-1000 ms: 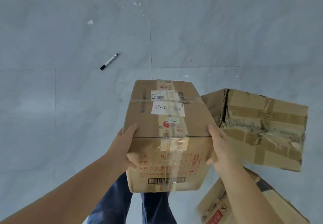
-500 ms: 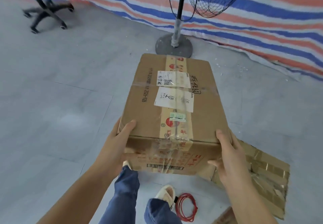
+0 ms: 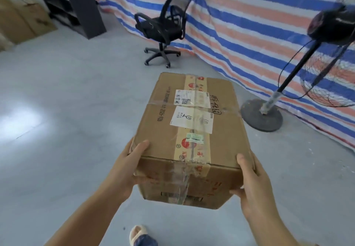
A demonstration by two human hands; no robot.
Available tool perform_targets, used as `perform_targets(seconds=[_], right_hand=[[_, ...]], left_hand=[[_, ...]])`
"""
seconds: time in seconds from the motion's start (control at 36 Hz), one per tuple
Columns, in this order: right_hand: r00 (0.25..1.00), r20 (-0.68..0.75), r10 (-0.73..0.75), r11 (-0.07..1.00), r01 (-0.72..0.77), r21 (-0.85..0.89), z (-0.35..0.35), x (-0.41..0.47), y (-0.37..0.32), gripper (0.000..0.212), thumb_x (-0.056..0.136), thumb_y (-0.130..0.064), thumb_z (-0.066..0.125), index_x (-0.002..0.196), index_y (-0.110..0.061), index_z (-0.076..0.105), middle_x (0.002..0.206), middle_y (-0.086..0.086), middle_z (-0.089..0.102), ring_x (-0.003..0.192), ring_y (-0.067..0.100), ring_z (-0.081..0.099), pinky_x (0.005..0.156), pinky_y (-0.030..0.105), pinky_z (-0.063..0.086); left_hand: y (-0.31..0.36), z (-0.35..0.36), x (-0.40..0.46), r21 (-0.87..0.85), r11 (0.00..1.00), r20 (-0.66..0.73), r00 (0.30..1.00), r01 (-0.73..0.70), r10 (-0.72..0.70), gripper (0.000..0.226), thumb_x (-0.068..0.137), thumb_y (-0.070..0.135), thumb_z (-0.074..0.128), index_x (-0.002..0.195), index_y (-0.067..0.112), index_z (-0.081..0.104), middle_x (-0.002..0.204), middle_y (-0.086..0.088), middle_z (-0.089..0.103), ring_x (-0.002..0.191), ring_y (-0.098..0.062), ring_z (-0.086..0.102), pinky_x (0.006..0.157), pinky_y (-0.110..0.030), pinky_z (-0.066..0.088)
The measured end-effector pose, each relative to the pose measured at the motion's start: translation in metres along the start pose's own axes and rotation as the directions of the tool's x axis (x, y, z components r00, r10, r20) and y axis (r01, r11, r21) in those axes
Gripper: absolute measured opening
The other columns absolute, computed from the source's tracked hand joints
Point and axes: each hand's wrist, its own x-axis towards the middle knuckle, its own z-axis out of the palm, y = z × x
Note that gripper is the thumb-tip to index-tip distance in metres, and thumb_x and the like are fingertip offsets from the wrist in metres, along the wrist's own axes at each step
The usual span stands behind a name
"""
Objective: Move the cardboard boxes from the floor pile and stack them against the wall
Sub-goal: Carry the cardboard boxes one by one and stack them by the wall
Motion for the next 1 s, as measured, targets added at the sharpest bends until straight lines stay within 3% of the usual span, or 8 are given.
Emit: perform_targets(seconds=[0.08, 0.19, 0.28, 0.36, 0.44, 0.58, 0.86, 1.0], right_hand=[[0.998, 0.065, -0.007, 1.0, 0.008, -0.008, 0.065, 0.0, -0.007, 0.02, 0.096, -0.028, 0.053, 0.114, -0.035, 0.056, 0.099, -0.011, 0.064, 0.084, 0.01, 0.06, 0.069, 0.042, 0.048], [0.988, 0.155, 0.009, 1.0, -0.011, 0.009, 0.154, 0.0, -0.011, 0.022, 0.096, -0.025, 0.054, 0.117, -0.033, 0.057, 0.095, -0.012, 0.065, 0.084, 0.011, 0.061, 0.069, 0.039, 0.051], [0.976, 0.216, 0.001, 1.0, 0.001, -0.01, 0.217, -0.002, -0.013, 0.02, 0.096, -0.025, 0.054, 0.115, -0.032, 0.058, 0.092, -0.011, 0.066, 0.08, 0.012, 0.061, 0.054, 0.032, 0.046], [0.956, 0.293, -0.005, 0.998, 0.021, -0.053, 0.276, -0.001, -0.015, 0.02, 0.096, -0.025, 0.054, 0.114, -0.033, 0.06, 0.09, -0.012, 0.066, 0.078, 0.01, 0.06, 0.069, 0.047, 0.053], [0.931, 0.364, -0.007, 0.994, 0.045, -0.097, 0.326, 0.005, -0.018, 0.019, 0.096, -0.026, 0.053, 0.112, -0.034, 0.06, 0.091, -0.011, 0.066, 0.08, 0.01, 0.06, 0.085, 0.059, 0.05], [0.887, 0.462, -0.015, 0.986, 0.089, -0.139, 0.398, 0.027, -0.025, 0.019, 0.097, -0.025, 0.053, 0.113, -0.032, 0.06, 0.094, -0.006, 0.065, 0.08, 0.012, 0.06, 0.068, 0.041, 0.045], [0.806, 0.593, 0.0, 0.972, 0.139, -0.189, 0.545, 0.125, -0.059, 0.024, 0.096, -0.024, 0.053, 0.119, -0.03, 0.059, 0.094, -0.006, 0.066, 0.076, 0.013, 0.061, 0.062, 0.037, 0.045], [0.738, 0.675, 0.0, 0.95, 0.209, -0.23, 0.626, 0.184, -0.096, 0.026, 0.095, -0.025, 0.055, 0.121, -0.026, 0.061, 0.089, -0.003, 0.066, 0.061, 0.005, 0.061, 0.058, 0.035, 0.049]], left_hand=[[0.029, -0.047, 0.015, -0.043, 0.998, -0.053, 0.998, -0.039, 0.037, 0.023, 0.094, 0.032, 0.055, 0.117, 0.037, 0.057, 0.111, 0.009, 0.062, 0.1, -0.009, 0.059, 0.065, -0.042, 0.059], [0.065, -0.112, 0.037, -0.105, 0.991, -0.119, 0.99, -0.086, 0.073, 0.025, 0.095, 0.029, 0.054, 0.119, 0.033, 0.058, 0.105, 0.009, 0.066, 0.093, -0.007, 0.062, 0.055, -0.038, 0.058], [0.09, -0.157, 0.054, -0.127, 0.984, -0.182, 0.978, -0.123, 0.099, 0.026, 0.095, 0.028, 0.054, 0.121, 0.031, 0.057, 0.107, 0.007, 0.065, 0.094, -0.008, 0.062, 0.054, -0.039, 0.059], [0.112, -0.198, 0.071, -0.165, 0.974, -0.25, 0.962, -0.155, 0.111, 0.022, 0.095, 0.027, 0.055, 0.116, 0.031, 0.059, 0.102, 0.008, 0.066, 0.09, -0.009, 0.063, 0.056, -0.043, 0.06], [0.127, -0.23, 0.088, -0.204, 0.963, -0.318, 0.942, -0.177, 0.106, 0.023, 0.094, 0.027, 0.056, 0.117, 0.032, 0.06, 0.101, 0.008, 0.066, 0.088, -0.009, 0.063, 0.056, -0.043, 0.06], [0.147, -0.267, 0.124, -0.249, 0.947, -0.394, 0.915, -0.201, 0.091, 0.032, 0.093, 0.028, 0.057, 0.125, 0.03, 0.057, 0.108, 0.004, 0.065, 0.096, -0.014, 0.062, 0.057, -0.043, 0.06], [0.214, -0.292, 0.242, -0.314, 0.913, -0.518, 0.853, -0.259, 0.064, 0.034, 0.094, 0.029, 0.057, 0.127, 0.027, 0.054, 0.11, 0.0, 0.062, 0.095, -0.016, 0.061, 0.052, -0.039, 0.058], [0.264, -0.299, 0.307, -0.334, 0.897, -0.576, 0.816, -0.291, 0.05, 0.028, 0.094, 0.031, 0.056, 0.122, 0.029, 0.056, 0.115, 0.002, 0.061, 0.1, -0.014, 0.059, 0.053, -0.036, 0.057]])
